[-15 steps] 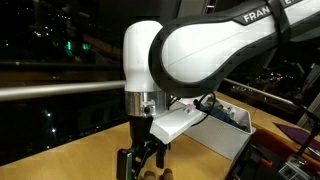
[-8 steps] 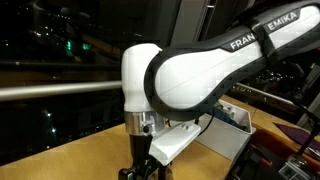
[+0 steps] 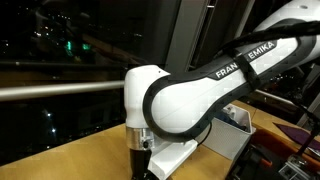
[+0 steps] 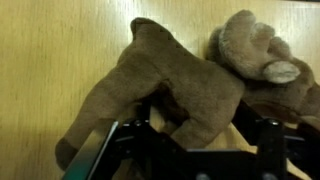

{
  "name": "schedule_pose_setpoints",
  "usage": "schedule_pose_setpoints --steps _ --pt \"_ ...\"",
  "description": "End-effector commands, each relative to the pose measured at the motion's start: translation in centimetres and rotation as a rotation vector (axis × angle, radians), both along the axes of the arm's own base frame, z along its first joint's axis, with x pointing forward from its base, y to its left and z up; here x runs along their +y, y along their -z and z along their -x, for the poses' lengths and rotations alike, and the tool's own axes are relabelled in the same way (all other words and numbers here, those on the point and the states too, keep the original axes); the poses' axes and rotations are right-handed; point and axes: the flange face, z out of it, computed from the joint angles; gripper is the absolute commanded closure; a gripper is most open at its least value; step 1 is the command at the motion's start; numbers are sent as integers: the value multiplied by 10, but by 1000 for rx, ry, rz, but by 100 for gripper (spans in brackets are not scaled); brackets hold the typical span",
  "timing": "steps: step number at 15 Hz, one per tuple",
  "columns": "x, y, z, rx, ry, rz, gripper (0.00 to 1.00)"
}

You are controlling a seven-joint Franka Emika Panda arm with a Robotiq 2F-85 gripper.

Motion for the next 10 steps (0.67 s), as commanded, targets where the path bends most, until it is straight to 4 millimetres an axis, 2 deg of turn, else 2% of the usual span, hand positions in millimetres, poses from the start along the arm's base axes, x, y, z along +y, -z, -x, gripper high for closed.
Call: schedule_pose_setpoints --steps 1,4,6,8,10 --pt "-2 3 -5 -7 7 -45 49" --pt "-4 0 -8 -15 10 -52 73" --pt "-12 -11 -11 -28 21 -43 86" --pt "-36 -38 -14 -63 54 -26 99" --pt "-63 -68 -18 -110 97 -12 100"
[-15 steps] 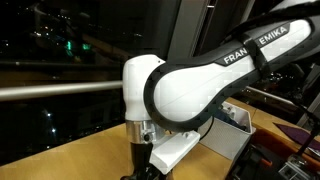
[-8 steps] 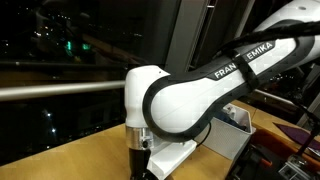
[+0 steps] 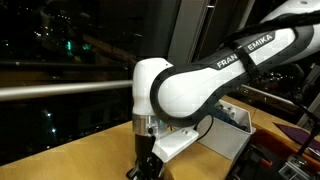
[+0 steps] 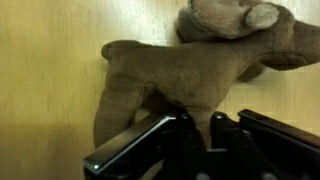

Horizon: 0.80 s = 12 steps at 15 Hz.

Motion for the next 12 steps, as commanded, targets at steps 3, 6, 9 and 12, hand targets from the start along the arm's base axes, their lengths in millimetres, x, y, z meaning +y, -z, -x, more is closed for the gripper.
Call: schedule_pose_setpoints --steps 3,6,9,12 --pt "-79 -98 -7 -125 116 25 99" --pt "-122 -153 -8 -181 163 44 98" --pt "-171 -208 -7 -247 213 62 98" --pt "-224 -262 -7 -308 250 85 98"
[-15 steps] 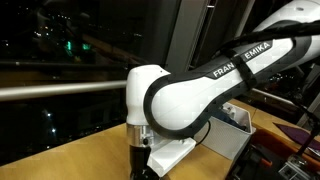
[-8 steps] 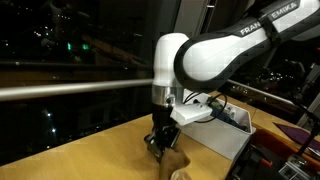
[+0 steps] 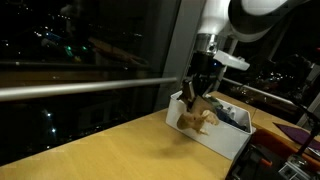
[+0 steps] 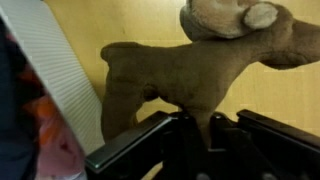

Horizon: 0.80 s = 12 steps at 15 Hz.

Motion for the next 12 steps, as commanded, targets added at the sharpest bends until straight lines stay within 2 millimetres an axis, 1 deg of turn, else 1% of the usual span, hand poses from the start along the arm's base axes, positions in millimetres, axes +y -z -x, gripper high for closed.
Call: schedule_pose_setpoints --steps 1,3,4,6,7,8,10,12 --pt "-66 -65 13 -61 42 46 98" --pt "-112 -98 10 -88 57 60 98" --pt "-136 -111 6 -100 62 64 98" --pt "-176 -128 -2 -125 65 58 98" --pt "-194 -134 -7 -139 60 52 98" --pt "-207 -135 -11 -148 54 51 98" --pt "-224 -132 -20 -153 35 51 98" --pt "-236 -126 -27 -148 23 49 98"
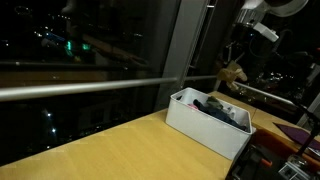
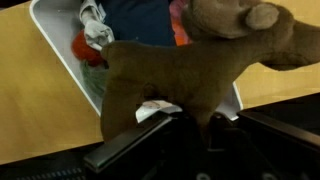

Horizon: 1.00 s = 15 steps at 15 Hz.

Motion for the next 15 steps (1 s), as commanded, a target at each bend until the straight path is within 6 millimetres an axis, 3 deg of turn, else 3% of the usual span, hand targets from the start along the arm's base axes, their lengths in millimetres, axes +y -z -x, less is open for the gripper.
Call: schedule_pose_setpoints --steps 1,3,7,10,11,12,15 --pt "-14 6 -18 5 -34 -10 67" --pt "-20 10 -20 6 -40 -9 60" --pt "-26 9 -13 -8 -33 0 31" --pt "-8 7 -3 -48 -26 -8 10" --pt "-19 13 -14 -9 -26 3 3" --pt "-17 13 -13 -13 -29 3 19" --pt "-18 16 -14 -7 -26 3 3"
